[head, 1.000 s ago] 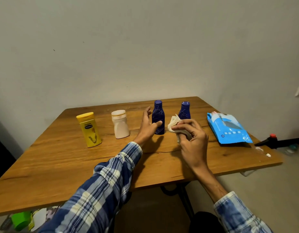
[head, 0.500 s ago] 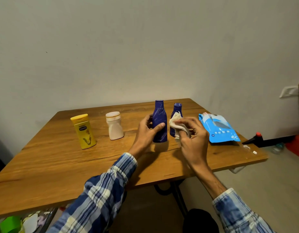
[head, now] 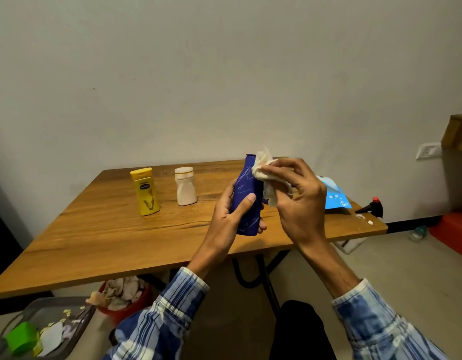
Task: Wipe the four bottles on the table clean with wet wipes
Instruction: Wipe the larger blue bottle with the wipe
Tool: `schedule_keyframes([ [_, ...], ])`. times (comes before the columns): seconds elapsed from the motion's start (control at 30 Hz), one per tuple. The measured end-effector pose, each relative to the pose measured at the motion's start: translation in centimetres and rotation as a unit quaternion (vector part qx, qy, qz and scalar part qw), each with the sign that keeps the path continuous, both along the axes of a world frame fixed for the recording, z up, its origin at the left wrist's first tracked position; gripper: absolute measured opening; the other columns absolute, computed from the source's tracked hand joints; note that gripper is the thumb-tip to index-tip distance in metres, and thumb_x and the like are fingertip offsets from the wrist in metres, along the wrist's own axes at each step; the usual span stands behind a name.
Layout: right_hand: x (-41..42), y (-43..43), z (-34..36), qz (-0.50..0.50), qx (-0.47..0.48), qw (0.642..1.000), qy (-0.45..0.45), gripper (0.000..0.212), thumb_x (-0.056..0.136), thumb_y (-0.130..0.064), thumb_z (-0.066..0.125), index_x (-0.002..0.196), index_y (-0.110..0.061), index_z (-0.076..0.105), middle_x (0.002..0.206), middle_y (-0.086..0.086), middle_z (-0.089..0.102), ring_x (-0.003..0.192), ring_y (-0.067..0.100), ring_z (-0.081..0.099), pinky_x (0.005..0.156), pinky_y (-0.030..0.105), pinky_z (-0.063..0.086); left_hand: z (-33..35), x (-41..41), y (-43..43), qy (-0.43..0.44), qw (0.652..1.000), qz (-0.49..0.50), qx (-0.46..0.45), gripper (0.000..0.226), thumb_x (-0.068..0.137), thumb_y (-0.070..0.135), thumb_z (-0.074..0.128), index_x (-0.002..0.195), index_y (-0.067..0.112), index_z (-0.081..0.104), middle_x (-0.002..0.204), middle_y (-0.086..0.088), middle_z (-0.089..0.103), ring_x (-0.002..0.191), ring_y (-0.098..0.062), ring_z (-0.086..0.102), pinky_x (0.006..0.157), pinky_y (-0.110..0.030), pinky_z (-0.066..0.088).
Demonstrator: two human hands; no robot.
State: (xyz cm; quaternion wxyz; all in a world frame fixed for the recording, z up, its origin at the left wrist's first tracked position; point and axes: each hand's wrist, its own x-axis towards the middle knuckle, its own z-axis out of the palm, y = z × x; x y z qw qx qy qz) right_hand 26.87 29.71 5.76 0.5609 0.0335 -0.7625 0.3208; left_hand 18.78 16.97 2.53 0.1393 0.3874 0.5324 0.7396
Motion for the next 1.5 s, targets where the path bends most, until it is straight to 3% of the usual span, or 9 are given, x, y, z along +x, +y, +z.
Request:
schedule_keyframes([
  [0.17, 2.5, -3.2, -1.3, 0.012, 0.126, 0.99, -0.063, 0.033, 0.086, 0.003, 0.07, 0.117, -0.01, 0.072, 0.121, 0.007, 0.059, 0.116, 0.015, 0.056, 0.088, 0.031, 0.059, 0.5, 1.7, -1.2, -0.002, 0.999, 0.027, 0.022, 0.039, 0.097, 0.027, 0.057, 0.134, 0.038, 0.053, 0.131, 0.001, 0.065, 0.119, -0.023, 0.065, 0.092, -0.038, 0.057],
  [0.37, 3.1, -2.7, 2.7, -0.017, 0.066, 0.998, -0.007, 0.029, 0.091, 0.002, 0.064, 0.118, -0.006, 0.071, 0.118, 0.005, 0.059, 0.108, 0.016, 0.059, 0.079, 0.031, 0.06, 1.2, 3.8, -2.2, 0.054, 0.999, -0.003, -0.005, 0.045, 0.096, 0.023, 0.053, 0.139, 0.036, 0.046, 0.115, -0.01, 0.067, 0.08, -0.032, 0.069, 0.075, -0.042, 0.059],
  [0.5, 4.3, -4.8, 1.7, -0.029, 0.292, 0.952, -0.09, 0.033, 0.083, 0.0, 0.072, 0.115, -0.007, 0.07, 0.118, 0.011, 0.06, 0.107, 0.023, 0.061, 0.088, 0.033, 0.058, 1.8, 3.7, -2.9, 0.074, 0.997, 0.024, 0.004, 0.048, 0.095, 0.025, 0.05, 0.143, 0.031, 0.044, 0.13, 0.002, 0.064, 0.117, -0.019, 0.066, 0.091, -0.036, 0.058],
  [0.67, 3.5, -3.0, 3.6, -0.057, 0.131, 0.99, -0.009, 0.031, 0.088, 0.003, 0.066, 0.118, -0.006, 0.07, 0.118, 0.01, 0.058, 0.105, 0.022, 0.059, 0.082, 0.032, 0.058, 1.1, 3.7, -3.2, 0.13, 0.99, 0.035, -0.042, 0.058, 0.098, 0.028, 0.053, 0.152, 0.033, 0.033, 0.11, -0.009, 0.066, 0.089, -0.023, 0.067, 0.08, -0.039, 0.057],
  [0.83, 3.9, -4.8, 1.3, -0.02, 0.327, 0.939, -0.105, 0.036, 0.079, 0.001, 0.073, 0.115, -0.005, 0.07, 0.118, 0.014, 0.06, 0.104, 0.027, 0.063, 0.085, 0.036, 0.059, 0.8, 3.8, -3.6, 0.076, 0.996, 0.035, -0.037, 0.036, 0.1, 0.025, 0.048, 0.132, 0.042, 0.047, 0.108, 0.017, 0.067, 0.103, -0.014, 0.065, 0.089, -0.037, 0.057],
  [1.0, 3.6, -2.5, 3.2, -0.03, 0.098, 0.995, -0.008, 0.027, 0.09, 0.001, 0.066, 0.114, -0.007, 0.072, 0.116, 0.007, 0.058, 0.104, 0.016, 0.06, 0.08, 0.031, 0.059, 0.8, 4.0, -3.3, 0.051, 0.999, -0.02, -0.003, 0.059, 0.098, 0.022, 0.05, 0.153, 0.025, 0.033, 0.115, -0.016, 0.062, 0.087, -0.029, 0.063, 0.073, -0.041, 0.057],
  [1.27, 4.7, -4.8, -0.9, 0.045, 0.241, 0.963, -0.111, 0.034, 0.083, 0.001, 0.065, 0.113, -0.013, 0.073, 0.118, 0.004, 0.06, 0.108, 0.014, 0.058, 0.091, 0.026, 0.055, 1.5, 3.7, -3.8, -0.212, 0.968, -0.072, 0.111, 0.054, 0.097, 0.037, 0.043, 0.135, 0.0, 0.051, 0.094, -0.011, 0.067, 0.082, -0.018, 0.066, 0.069, -0.027, 0.057],
  [1.37, 4.7, -4.4, -0.9, 0.061, 0.245, 0.961, -0.111, 0.03, 0.084, 0.0, 0.064, 0.109, -0.013, 0.074, 0.117, 0.003, 0.061, 0.109, 0.013, 0.06, 0.09, 0.026, 0.056, 1.7, 3.5, -3.9, -0.207, 0.969, -0.094, 0.094, 0.04, 0.097, 0.035, 0.05, 0.119, 0.003, 0.06, 0.096, -0.011, 0.066, 0.083, -0.016, 0.064, 0.072, -0.026, 0.055],
  [1.5, 4.5, -3.2, 1.1, 0.061, 0.011, 0.997, -0.036, 0.019, 0.087, 0.004, 0.068, 0.099, -0.009, 0.075, 0.109, 0.001, 0.064, 0.105, 0.012, 0.064, 0.083, 0.027, 0.058, 1.7, 3.3, -3.3, -0.101, 0.992, -0.059, 0.048, 0.048, 0.096, 0.022, 0.056, 0.142, 0.009, 0.05, 0.126, -0.006, 0.067, 0.114, -0.017, 0.065, 0.09, -0.026, 0.054],
])
